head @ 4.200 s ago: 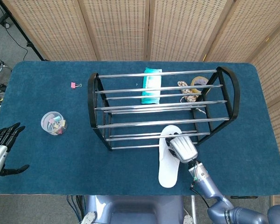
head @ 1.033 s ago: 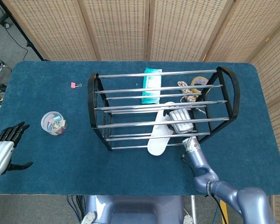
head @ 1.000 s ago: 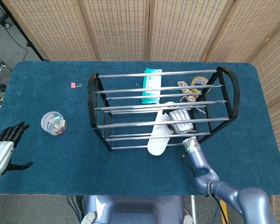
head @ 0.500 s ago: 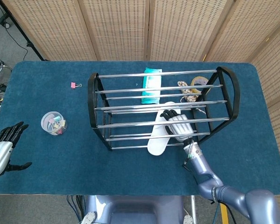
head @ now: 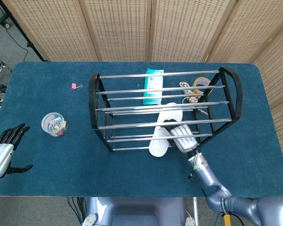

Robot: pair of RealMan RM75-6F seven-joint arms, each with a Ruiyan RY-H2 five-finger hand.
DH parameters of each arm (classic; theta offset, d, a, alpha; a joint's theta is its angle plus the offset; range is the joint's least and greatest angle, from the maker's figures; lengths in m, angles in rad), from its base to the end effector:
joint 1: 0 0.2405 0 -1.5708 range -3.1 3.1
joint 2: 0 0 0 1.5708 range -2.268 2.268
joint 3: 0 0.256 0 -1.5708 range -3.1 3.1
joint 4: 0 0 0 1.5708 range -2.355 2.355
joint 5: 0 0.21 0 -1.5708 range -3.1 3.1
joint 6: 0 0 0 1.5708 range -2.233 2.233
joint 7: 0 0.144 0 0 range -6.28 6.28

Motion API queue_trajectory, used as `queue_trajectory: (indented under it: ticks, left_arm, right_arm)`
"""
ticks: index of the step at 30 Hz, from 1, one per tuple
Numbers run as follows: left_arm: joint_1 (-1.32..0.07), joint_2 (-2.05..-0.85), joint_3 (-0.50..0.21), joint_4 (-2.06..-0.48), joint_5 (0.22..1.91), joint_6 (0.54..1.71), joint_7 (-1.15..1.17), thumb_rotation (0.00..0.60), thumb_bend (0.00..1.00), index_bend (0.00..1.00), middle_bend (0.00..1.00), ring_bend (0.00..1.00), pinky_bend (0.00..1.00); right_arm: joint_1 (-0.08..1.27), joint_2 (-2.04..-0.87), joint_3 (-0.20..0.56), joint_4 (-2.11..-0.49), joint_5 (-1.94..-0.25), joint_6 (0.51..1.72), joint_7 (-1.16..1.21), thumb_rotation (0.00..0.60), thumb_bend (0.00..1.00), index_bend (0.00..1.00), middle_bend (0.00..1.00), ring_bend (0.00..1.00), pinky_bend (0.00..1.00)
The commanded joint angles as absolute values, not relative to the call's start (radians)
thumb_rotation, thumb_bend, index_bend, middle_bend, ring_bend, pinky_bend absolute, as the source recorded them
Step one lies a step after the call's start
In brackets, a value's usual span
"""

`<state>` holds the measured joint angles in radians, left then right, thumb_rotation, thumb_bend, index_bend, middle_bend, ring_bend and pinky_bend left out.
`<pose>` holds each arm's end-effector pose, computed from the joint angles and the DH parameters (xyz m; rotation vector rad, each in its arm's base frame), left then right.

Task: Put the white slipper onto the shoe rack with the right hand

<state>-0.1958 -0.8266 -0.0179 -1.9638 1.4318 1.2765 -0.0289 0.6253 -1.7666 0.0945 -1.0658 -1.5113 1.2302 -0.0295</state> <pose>-0.2582 0.1947 0.1859 -1.5087 -1.1106 -0.8643 -0.1845 -0.3254 -0.0392 1.8046 -0.7477 1.1723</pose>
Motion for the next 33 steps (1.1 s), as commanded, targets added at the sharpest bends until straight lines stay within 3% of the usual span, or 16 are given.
queue_trajectory:
  ticks: [1,8,15,25,33]
  left_arm:
    - [-0.194,-0.827,-0.015,-1.965,1.439,1.279,-0.028,0.600,0.00,0.00,0.00,0.00,0.00]
    - [-0.188,-0.827,-0.010,-1.964,1.463,1.293,-0.025,0.600,0.00,0.00,0.00,0.00,0.00]
    - [-0.179,-0.828,-0.001,-1.969,1.488,1.309,-0.017,0.600,0.00,0.00,0.00,0.00,0.00]
    - [-0.176,-0.834,0.006,-1.978,1.500,1.312,0.000,0.600,0.00,0.00,0.00,0.00,0.00]
    - [-0.177,-0.837,0.007,-1.985,1.498,1.309,0.013,0.600,0.00,0.00,0.00,0.00,0.00]
  right_arm:
    - [0.598,-1.739,0.060,-1.122,-1.542,1.258,-0.043,0.600,0.49,0.29,0.25,0.24,0.59]
    - [0.537,-1.676,-0.027,-1.188,-1.615,1.312,-0.057,0.600,0.49,0.30,0.25,0.24,0.59]
    - [0.499,-1.637,-0.098,-1.141,-1.718,1.392,0.006,0.600,0.49,0.35,0.27,0.24,0.59]
    - [0.467,-1.582,-0.194,-0.880,-1.895,1.589,0.222,0.600,0.49,0.36,0.28,0.24,0.58]
    - [0.396,-1.589,-0.223,-0.537,-1.954,1.796,0.311,0.600,0.49,0.40,0.30,0.25,0.56]
